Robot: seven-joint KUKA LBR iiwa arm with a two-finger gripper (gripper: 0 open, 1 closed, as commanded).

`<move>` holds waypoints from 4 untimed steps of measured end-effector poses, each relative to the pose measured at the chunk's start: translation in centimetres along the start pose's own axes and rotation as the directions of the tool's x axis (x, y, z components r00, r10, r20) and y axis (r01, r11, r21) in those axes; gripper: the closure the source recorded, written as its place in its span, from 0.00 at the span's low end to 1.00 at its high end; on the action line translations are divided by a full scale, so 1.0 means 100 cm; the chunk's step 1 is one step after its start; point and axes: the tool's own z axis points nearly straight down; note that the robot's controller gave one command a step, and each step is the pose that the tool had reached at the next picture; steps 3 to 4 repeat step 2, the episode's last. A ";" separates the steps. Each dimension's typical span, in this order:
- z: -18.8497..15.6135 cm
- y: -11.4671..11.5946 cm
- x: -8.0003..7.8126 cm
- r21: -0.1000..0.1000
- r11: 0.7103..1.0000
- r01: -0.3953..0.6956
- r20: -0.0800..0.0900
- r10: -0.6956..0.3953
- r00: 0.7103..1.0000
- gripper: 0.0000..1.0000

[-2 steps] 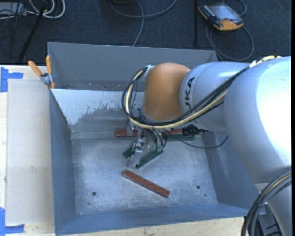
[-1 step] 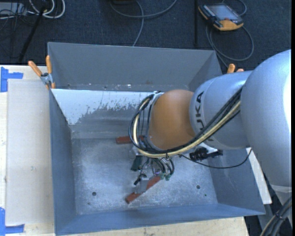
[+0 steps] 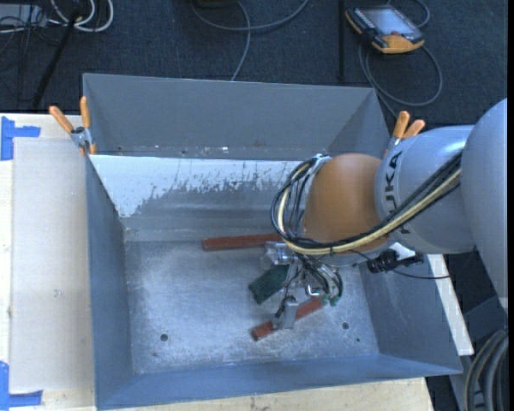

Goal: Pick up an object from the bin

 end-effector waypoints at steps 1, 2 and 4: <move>-0.003 0.004 0.001 -0.003 1.000 0.003 -0.010 -0.003 1.000 1.00; -0.171 0.014 -0.026 -0.004 1.000 -0.021 0.011 0.021 1.000 1.00; -0.171 0.014 -0.026 -0.004 1.000 -0.021 0.011 0.021 1.000 1.00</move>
Offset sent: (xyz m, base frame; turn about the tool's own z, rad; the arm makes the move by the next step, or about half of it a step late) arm 0.0000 0.0000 0.0000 0.0000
